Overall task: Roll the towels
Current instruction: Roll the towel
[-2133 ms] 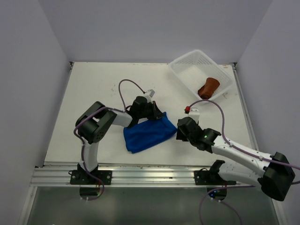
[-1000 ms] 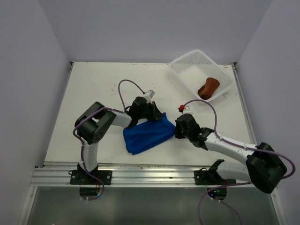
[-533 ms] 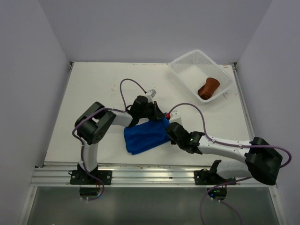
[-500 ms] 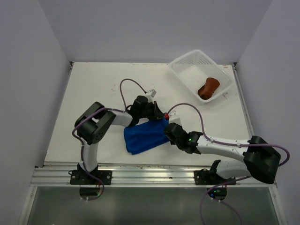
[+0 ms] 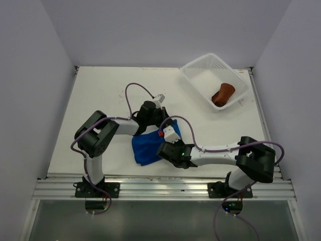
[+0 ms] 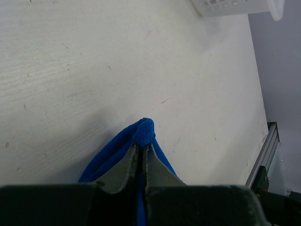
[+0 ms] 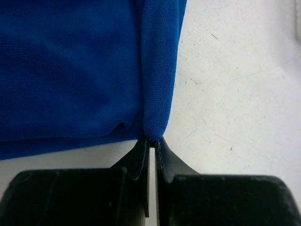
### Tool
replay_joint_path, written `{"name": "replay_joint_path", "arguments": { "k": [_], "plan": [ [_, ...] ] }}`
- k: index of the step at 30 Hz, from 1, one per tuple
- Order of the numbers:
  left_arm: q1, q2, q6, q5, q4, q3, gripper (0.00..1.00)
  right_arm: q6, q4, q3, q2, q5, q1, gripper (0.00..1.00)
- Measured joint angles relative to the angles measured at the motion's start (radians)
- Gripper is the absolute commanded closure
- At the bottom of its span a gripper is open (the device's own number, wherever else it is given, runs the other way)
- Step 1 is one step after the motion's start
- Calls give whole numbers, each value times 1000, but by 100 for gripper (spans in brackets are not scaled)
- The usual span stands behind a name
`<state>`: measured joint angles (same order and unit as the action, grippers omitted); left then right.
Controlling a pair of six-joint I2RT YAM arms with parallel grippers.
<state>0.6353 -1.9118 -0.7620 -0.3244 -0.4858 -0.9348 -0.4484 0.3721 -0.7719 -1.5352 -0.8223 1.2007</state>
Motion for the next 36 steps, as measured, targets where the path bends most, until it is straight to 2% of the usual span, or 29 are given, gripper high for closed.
{"name": "replay_joint_path", "arguments": {
  "k": [10, 15, 21, 29, 32, 36],
  "plan": [
    [0, 10, 27, 27, 18, 40, 100, -15, 141, -141, -209, -127, 103, 100],
    [-4, 42, 43, 48, 26, 73, 100, -18, 180, -169, -249, -148, 114, 100],
    [-10, 48, 43, 58, -16, 131, 100, -17, 218, -212, -294, -156, 129, 94],
    [-13, 52, 40, 76, -104, 190, 100, -7, 214, -208, -265, -110, 135, 69],
    [-14, 66, 39, 100, -130, 220, 100, -3, 186, -179, -172, -55, 134, 61],
    [-13, 76, 39, 126, -163, 249, 100, -3, 120, -134, -7, 24, 124, 55]
  ]
}}
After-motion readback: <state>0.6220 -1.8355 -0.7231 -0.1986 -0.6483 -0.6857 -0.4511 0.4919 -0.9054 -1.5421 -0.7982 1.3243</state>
